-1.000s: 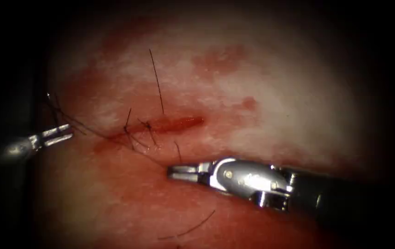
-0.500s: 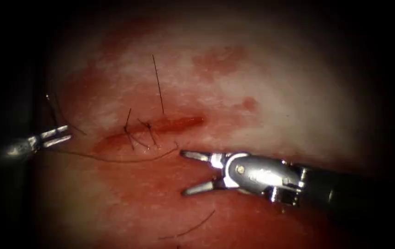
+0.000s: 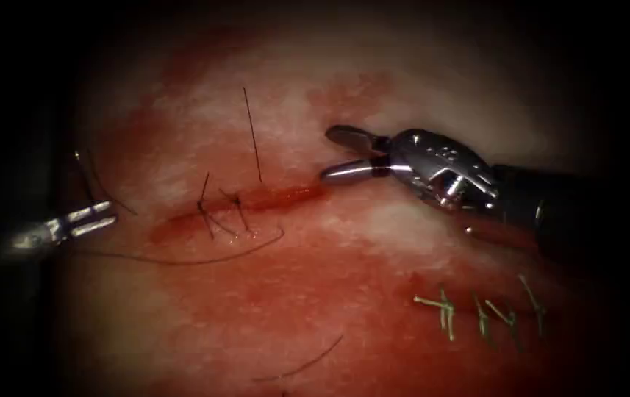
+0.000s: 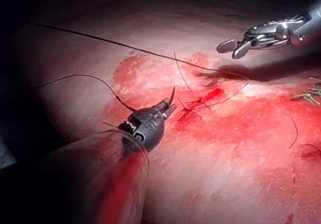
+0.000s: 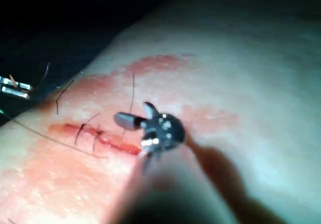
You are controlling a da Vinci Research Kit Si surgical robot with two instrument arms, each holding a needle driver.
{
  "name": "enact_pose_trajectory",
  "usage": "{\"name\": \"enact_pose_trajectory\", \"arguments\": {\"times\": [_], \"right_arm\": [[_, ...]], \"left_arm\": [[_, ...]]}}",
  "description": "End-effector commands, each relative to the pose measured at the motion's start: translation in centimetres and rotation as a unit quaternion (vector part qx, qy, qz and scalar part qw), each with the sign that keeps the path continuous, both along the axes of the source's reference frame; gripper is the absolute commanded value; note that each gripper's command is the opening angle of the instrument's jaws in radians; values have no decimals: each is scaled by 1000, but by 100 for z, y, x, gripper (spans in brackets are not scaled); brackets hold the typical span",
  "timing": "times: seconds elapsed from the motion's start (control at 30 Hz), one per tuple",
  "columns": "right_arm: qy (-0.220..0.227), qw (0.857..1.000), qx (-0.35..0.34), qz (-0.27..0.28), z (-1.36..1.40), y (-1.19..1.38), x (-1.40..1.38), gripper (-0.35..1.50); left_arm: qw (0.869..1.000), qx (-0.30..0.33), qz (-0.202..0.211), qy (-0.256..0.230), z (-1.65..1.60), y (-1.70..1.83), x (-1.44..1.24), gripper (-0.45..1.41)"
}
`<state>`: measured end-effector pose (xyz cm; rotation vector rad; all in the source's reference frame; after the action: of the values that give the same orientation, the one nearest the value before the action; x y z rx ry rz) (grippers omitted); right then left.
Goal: Wound Closure
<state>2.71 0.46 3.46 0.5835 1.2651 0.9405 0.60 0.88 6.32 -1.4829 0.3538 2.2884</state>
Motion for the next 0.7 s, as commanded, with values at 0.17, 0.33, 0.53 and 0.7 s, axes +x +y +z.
{"name": "enact_pose_trajectory", "arguments": {"times": [0.17,0.33,0.53,0.7], "right_arm": [[-16,1000,19,14,45,13,62,69],[-19,999,36,27,60,21,84,74],[-21,999,38,25,68,21,101,73],[-13,999,45,19,70,22,107,-32]], "left_arm": [[1000,1,-1,-1,6,2,-2,-45],[1000,3,-3,-2,6,1,-2,-45],[1000,2,-3,-2,6,0,-1,-45],[1000,2,-3,-2,6,0,-1,-45]]}}
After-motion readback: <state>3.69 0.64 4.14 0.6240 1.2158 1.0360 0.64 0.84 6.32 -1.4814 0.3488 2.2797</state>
